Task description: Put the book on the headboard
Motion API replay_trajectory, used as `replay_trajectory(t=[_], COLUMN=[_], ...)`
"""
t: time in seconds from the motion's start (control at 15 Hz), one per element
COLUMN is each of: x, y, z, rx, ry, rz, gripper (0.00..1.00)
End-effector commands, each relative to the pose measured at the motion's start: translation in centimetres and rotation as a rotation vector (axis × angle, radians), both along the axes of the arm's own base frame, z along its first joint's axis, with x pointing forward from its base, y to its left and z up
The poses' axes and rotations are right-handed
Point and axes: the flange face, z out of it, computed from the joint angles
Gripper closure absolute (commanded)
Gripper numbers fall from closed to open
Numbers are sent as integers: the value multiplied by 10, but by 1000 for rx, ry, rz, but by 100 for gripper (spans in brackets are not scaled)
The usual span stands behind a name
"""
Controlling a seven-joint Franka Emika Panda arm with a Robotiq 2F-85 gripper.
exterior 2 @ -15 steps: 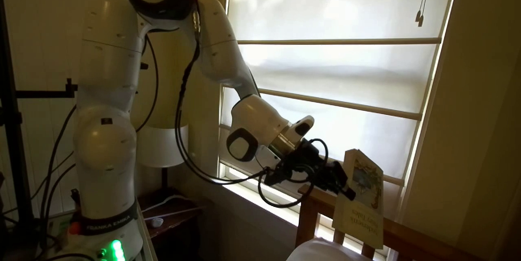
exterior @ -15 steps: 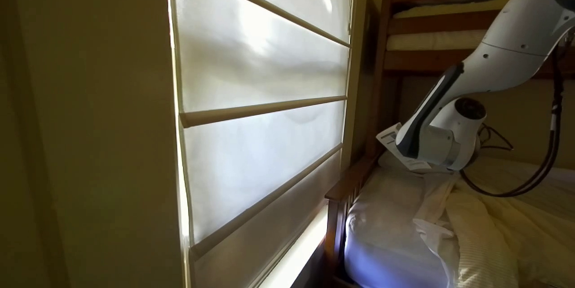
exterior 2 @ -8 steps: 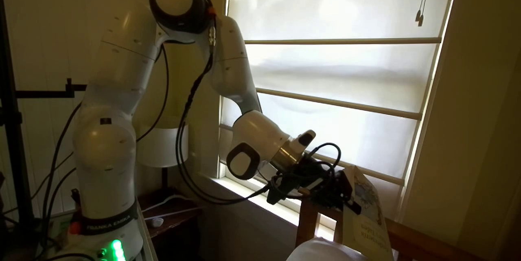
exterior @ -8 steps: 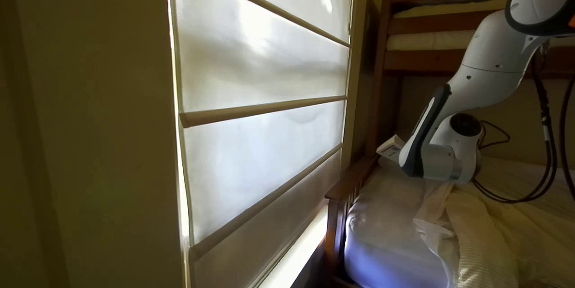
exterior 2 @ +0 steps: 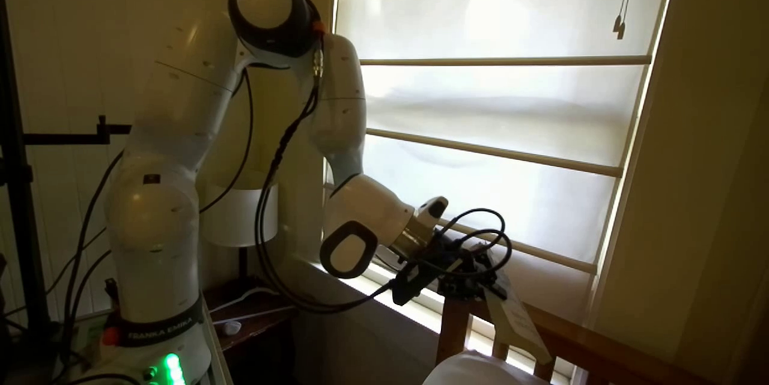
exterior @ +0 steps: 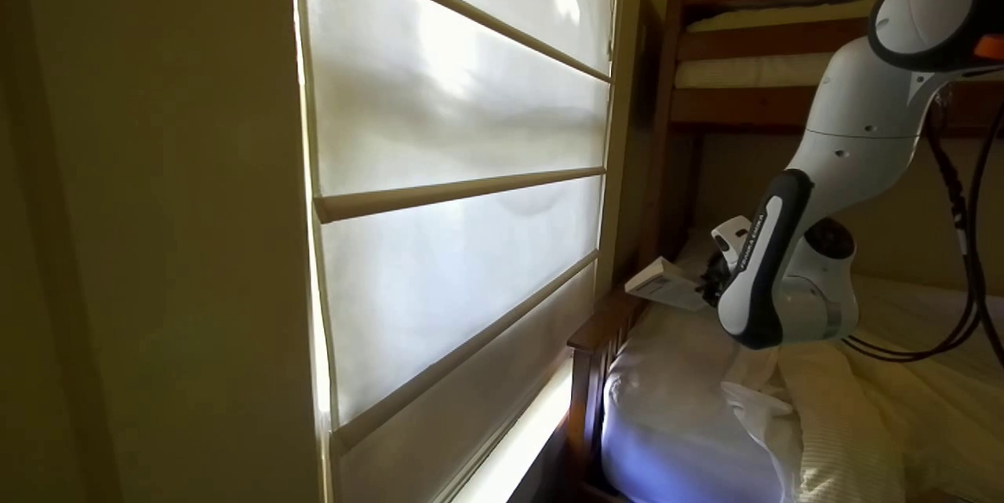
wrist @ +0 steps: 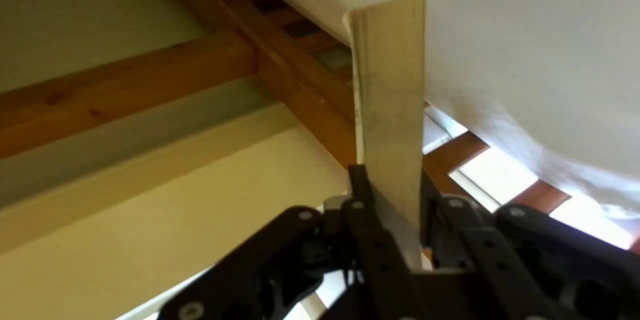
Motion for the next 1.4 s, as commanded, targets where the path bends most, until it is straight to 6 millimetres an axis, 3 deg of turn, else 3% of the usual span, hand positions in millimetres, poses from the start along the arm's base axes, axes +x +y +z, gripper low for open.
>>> replay_trajectory(t=[0.0, 0.13, 0.27, 0.33, 0.47, 0.53, 0.73, 1.33], x=[-11, -11, -19, -6, -14, -16, -6, 21], y=[14, 24, 7, 15, 6, 3, 13, 24], z=[31, 34, 33, 24, 25, 25, 25, 20], rx=[47, 59, 93, 64, 81, 81, -33, -389], ry=[-48, -52, -66, -45, -51, -50, -62, 22], rz=[162, 265, 281, 264, 269, 266, 413, 622], gripper=[94, 94, 94, 77, 77, 94, 94, 94])
